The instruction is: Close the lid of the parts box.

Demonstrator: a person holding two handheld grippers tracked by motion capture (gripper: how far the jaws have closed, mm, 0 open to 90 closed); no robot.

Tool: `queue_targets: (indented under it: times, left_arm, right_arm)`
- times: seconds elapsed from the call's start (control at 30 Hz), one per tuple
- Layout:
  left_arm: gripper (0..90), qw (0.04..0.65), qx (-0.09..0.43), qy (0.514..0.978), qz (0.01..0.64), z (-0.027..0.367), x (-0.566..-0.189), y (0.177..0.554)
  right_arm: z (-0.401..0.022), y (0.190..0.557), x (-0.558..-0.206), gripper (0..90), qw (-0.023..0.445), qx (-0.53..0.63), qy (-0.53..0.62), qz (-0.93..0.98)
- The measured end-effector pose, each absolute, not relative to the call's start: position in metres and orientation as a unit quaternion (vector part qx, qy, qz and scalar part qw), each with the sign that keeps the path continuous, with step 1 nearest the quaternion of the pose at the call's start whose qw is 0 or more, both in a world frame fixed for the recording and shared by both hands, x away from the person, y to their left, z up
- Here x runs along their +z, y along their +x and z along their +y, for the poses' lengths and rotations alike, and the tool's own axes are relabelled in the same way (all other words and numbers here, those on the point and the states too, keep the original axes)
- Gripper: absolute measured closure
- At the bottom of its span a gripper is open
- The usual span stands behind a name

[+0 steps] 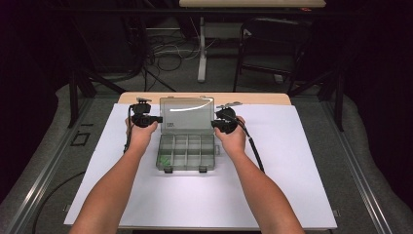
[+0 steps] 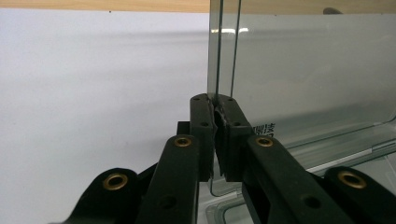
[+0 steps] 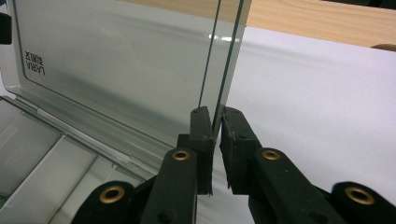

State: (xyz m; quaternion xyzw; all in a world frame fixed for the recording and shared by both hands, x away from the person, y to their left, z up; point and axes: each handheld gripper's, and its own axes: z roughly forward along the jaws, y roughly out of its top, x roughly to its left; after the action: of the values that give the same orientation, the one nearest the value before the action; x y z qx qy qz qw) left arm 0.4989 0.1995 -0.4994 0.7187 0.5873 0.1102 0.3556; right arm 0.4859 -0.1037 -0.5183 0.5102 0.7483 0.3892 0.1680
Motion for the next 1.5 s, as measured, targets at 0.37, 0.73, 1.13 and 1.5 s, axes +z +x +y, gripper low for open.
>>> queue_targets:
  times: [0.37,0.73,1.13,1.5]
  left_arm:
    - [87.0,0.358,0.118,0.719,0.584,0.199,-0.498,0.495]
    - [87.2,0.372,0.130,0.712,0.581,0.199,-0.499,0.488]
    - [87.3,0.384,0.139,0.703,0.582,0.200,-0.502,0.481]
    - [87.4,0.388,0.149,0.704,0.575,0.200,-0.503,0.478]
  right_arm:
    - [-0.104,0.484,-0.518,83.3,0.172,0.392,0.506,0.749]
    - [-0.104,0.484,-0.516,81.5,0.172,0.390,0.500,0.754]
    - [-0.110,0.483,-0.504,75.5,0.175,0.398,0.501,0.748]
    - [-0.107,0.485,-0.473,76.4,0.192,0.399,0.486,0.753]
